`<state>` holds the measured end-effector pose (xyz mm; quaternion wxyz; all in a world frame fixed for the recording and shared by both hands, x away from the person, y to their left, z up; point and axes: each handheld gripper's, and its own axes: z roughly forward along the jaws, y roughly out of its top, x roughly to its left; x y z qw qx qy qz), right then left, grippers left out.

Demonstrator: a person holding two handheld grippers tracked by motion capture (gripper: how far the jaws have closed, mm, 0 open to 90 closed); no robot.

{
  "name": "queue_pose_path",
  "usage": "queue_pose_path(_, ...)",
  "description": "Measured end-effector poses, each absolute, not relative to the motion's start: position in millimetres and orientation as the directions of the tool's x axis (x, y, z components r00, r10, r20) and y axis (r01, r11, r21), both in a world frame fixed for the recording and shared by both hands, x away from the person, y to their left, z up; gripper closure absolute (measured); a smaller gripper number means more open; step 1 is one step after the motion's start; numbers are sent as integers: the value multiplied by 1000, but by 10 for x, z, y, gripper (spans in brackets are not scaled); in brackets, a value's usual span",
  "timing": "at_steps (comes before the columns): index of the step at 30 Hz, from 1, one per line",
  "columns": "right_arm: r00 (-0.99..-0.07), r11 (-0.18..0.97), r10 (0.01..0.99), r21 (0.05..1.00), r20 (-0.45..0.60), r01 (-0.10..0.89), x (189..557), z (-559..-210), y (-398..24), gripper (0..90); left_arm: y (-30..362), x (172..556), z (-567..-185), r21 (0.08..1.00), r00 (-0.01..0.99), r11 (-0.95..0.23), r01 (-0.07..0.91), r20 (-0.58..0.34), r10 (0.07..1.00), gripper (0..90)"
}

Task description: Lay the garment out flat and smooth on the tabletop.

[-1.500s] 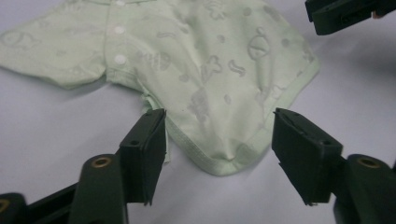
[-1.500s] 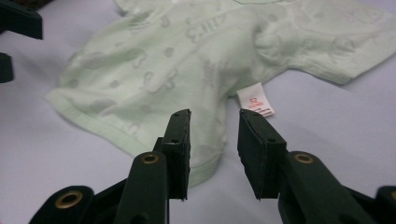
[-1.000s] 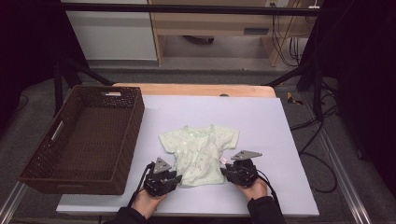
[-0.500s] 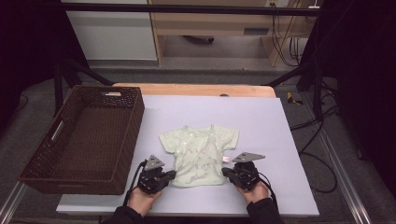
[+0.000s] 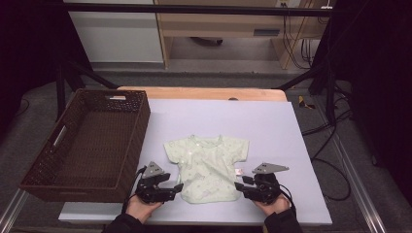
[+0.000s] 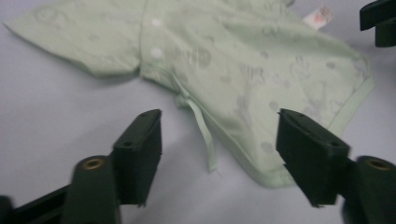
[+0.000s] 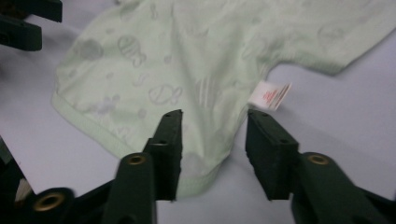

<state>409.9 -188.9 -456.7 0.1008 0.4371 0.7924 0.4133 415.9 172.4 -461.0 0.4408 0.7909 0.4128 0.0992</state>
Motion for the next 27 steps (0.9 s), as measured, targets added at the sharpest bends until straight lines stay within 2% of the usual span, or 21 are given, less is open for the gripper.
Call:
queue_pose_path(3, -600, 256, 779, 782, 181, 568, 4159, -4541, -1938, 380, 1775, 4252, -4573, 793, 631, -230, 564, -234, 739, 154)
queue_pose_path(7, -587, 235, 794, 812, 156, 534, 4289, -4522, -1981, 319, 1790, 4392, -4525, 812, 611, -212, 544, -211, 763, 127)
queue_pose_path(14, -535, 196, 836, 841, 126, 504, 4576, -4526, -2034, 302, 1826, 4701, -4558, 815, 548, -175, 552, -197, 813, 128)
queue_pose_path(18, -526, 173, 841, 857, 129, 486, 4627, -4535, -2050, 247, 1846, 4743, -4552, 835, 555, -157, 527, -198, 808, 119)
queue_pose_path(23, -526, 155, 838, 862, 144, 482, 4614, -4518, -2074, 106, 1859, 4787, -4553, 852, 547, -130, 506, -200, 813, 107)
queue_pose_path(27, -534, 163, 833, 858, 146, 487, 4592, -4515, -2113, 55, 1840, 4847, -4592, 848, 533, -138, 512, -188, 825, 107)
